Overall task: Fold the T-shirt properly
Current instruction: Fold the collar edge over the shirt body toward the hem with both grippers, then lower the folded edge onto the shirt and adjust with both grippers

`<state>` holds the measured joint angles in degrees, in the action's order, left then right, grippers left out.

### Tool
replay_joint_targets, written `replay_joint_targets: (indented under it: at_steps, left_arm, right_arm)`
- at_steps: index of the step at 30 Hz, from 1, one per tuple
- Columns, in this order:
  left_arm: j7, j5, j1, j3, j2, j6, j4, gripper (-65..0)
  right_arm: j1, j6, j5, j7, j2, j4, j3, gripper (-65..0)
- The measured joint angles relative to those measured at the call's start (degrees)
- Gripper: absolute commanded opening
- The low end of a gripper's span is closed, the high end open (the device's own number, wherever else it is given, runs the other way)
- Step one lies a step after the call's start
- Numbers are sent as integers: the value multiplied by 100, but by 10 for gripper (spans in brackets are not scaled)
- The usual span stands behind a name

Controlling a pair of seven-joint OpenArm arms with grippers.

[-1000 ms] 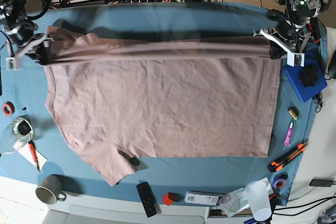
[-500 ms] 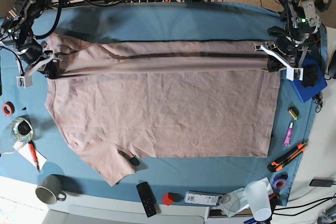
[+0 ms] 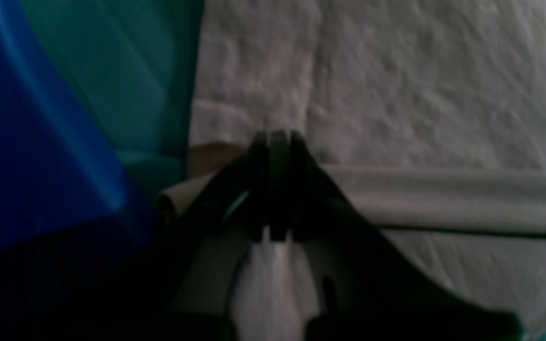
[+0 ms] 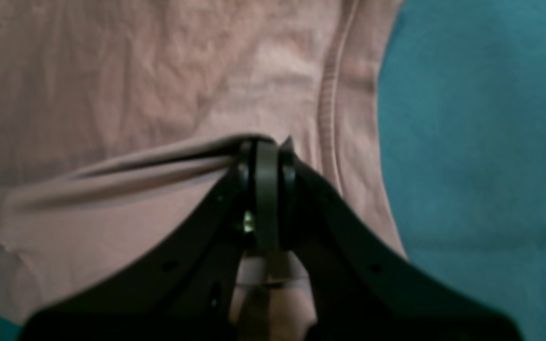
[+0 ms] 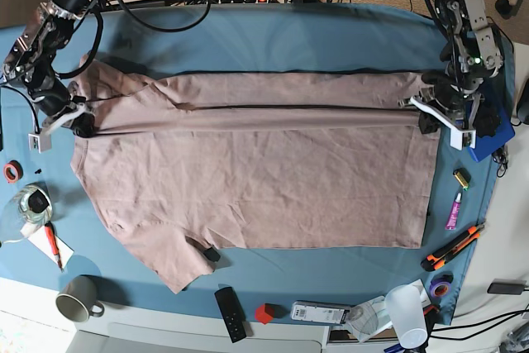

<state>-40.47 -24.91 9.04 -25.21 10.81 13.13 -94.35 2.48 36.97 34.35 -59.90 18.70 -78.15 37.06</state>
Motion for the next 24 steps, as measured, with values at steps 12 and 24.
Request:
replay_joint_targets:
  at_steps: [12, 24]
  left_arm:
    - [4, 79, -422, -20, 129, -63, 341, -650]
    - [-767, -48, -535, -39, 157, 592, 341, -548]
  right_arm:
    - [592, -129, -654, 417, 131, 616, -756, -650]
    - [673, -444, -688, 308, 160, 616, -931, -650]
